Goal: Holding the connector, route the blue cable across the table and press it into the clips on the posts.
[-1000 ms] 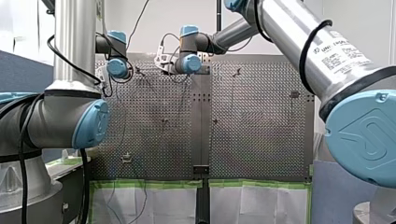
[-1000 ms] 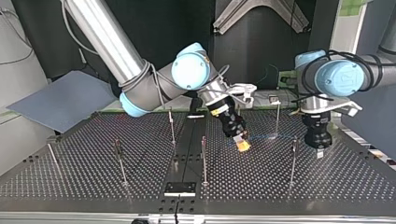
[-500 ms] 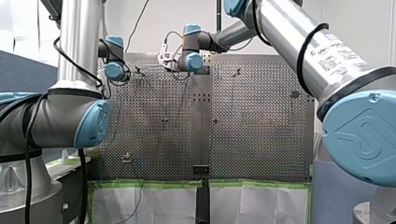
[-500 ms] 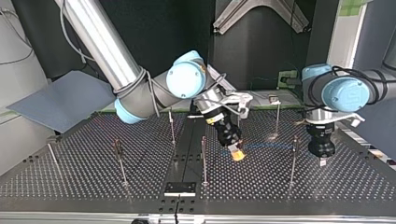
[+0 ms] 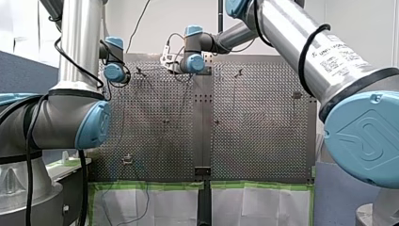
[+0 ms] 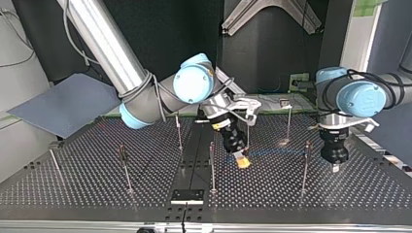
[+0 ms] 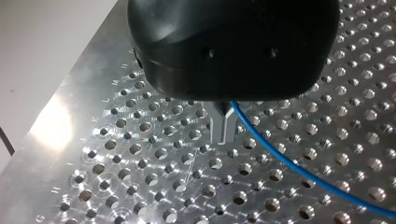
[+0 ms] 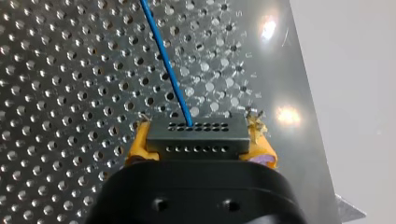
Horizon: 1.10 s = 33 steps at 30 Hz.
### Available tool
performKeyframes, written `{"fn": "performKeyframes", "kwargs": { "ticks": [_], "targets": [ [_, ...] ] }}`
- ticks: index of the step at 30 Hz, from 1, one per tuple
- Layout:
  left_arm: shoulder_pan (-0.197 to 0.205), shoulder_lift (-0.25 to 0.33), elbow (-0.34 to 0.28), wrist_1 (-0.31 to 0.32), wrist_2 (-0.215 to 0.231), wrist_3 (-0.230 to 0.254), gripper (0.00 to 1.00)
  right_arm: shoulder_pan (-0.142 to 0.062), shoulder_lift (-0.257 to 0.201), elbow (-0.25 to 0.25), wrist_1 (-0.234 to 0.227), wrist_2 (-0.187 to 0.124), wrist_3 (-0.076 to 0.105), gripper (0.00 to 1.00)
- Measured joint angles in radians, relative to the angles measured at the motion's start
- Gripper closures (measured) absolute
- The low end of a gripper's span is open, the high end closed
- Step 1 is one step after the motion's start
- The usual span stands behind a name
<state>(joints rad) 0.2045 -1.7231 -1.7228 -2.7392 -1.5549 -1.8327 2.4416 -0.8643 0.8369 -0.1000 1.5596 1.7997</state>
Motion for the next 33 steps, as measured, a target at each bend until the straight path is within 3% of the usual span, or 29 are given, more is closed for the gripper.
{"fn": "performKeyframes", "kwargs": {
  "ticks": [1,2,3,5,6,17,33],
  "targets": [
    [-0.001,0.0,0.0,-0.003,-0.001,-0.006,0.55,0.0,0.0,0.0,0.0,0.003,0.0,1.0],
    [-0.001,0.0,0.0,-0.009,-0.002,-0.015,0.39,0.0,0.001,0.0,0.0,0.006,0.0,1.0],
    [-0.002,0.0,0.0,-0.015,-0.003,-0.022,0.39,0.0,0.001,0.0,0.0,0.008,-0.001,1.0],
    [-0.004,0.003,-0.001,-0.029,-0.008,-0.037,0.09,0.0,0.002,0.0,0.001,0.012,-0.001,1.0],
    [-0.005,0.005,-0.001,-0.035,-0.012,-0.041,0.04,0.0,0.002,0.0,0.001,0.013,-0.001,1.0],
    [-0.013,0.095,-0.073,-0.136,-0.108,-0.06,0.0,0.0,0.018,-0.002,0.001,0.017,-0.002,1.0],
    [-0.071,0.236,-0.183,-0.268,-0.101,-0.098,0.0,0.0,0.02,-0.006,0.017,0.017,0.0,1.0]
  ]
}}
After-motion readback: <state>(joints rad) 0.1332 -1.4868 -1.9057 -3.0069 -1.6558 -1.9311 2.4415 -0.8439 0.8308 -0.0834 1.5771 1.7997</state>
